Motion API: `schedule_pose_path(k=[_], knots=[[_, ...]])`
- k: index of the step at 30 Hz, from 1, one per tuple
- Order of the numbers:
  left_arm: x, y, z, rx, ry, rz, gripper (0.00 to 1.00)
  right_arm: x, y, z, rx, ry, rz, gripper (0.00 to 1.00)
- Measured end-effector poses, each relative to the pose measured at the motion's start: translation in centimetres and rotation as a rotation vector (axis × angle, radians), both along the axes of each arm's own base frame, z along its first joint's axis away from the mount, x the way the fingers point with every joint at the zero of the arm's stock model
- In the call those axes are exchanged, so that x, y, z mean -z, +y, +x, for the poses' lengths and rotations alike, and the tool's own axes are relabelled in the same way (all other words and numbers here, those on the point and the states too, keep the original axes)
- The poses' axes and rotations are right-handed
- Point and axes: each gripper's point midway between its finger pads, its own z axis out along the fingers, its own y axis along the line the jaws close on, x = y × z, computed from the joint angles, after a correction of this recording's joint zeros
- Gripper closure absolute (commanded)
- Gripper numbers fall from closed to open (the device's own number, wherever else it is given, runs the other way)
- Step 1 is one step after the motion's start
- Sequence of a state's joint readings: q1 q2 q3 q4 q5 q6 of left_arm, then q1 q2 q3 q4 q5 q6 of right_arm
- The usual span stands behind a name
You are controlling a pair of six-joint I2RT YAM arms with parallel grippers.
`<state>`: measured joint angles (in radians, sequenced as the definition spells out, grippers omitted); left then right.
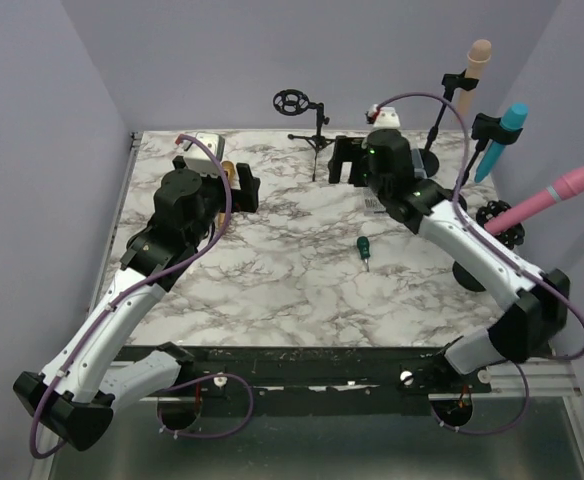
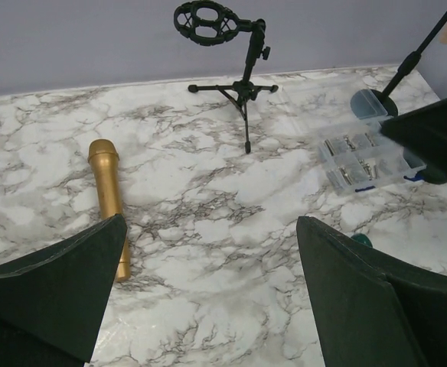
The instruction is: Remove the microphone from the stand
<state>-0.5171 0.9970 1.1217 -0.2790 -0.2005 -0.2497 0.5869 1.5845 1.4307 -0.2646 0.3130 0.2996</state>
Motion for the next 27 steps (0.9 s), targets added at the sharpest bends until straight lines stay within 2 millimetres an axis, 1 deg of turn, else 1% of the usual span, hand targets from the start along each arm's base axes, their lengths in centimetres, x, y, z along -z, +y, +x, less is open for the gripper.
schedule_pose_path(k=[4, 6, 8, 10, 12, 13, 15, 20, 23, 27], knots=[[0.0, -0.2, -0.1, 0.010, 0.004, -0.010, 0.03, -6.6, -4.0, -4.1, 0.050, -0.121, 0.046, 0.00], [0.0, -0.3, -0.1, 0.014, 0.005, -0.012, 0.03, -9.5, -6.0, -6.0, 0.086, -0.175, 0.073, 0.00], [0.0, -0.4, -0.2, 0.018, 0.005, -0.014, 0.03, -11.5, -8.1, -8.0, 0.127, -0.212, 0.094, 0.00], [-0.1, -0.4, -0.3, 0.020, 0.003, -0.017, 0.03, -12.7, -10.2, -9.8, 0.180, -0.227, 0.108, 0.00], [-0.3, -0.5, -0.5, 0.025, -0.003, -0.020, 0.03, -13.0, -12.1, -11.4, 0.237, -0.221, 0.109, 0.00], [-0.4, -0.6, -0.6, 0.030, -0.005, -0.021, 0.03, -12.8, -13.2, -12.2, 0.273, -0.209, 0.108, 0.00], [-0.7, -0.8, -0.9, 0.038, -0.011, -0.025, 0.03, -12.0, -15.1, -13.5, 0.348, -0.177, 0.090, 0.02], [-1.0, -1.1, -1.3, 0.053, -0.019, -0.030, 0.03, -9.3, -19.8, -16.5, 0.553, -0.087, 0.018, 0.06], [-1.3, -1.3, -1.4, 0.060, -0.024, -0.033, 0.02, -8.7, -21.9, -17.8, 0.655, -0.059, -0.024, 0.06], [-1.4, -1.6, -1.6, 0.069, -0.025, -0.034, 0.02, -8.7, -23.9, -18.7, 0.762, -0.063, -0.081, 0.08]])
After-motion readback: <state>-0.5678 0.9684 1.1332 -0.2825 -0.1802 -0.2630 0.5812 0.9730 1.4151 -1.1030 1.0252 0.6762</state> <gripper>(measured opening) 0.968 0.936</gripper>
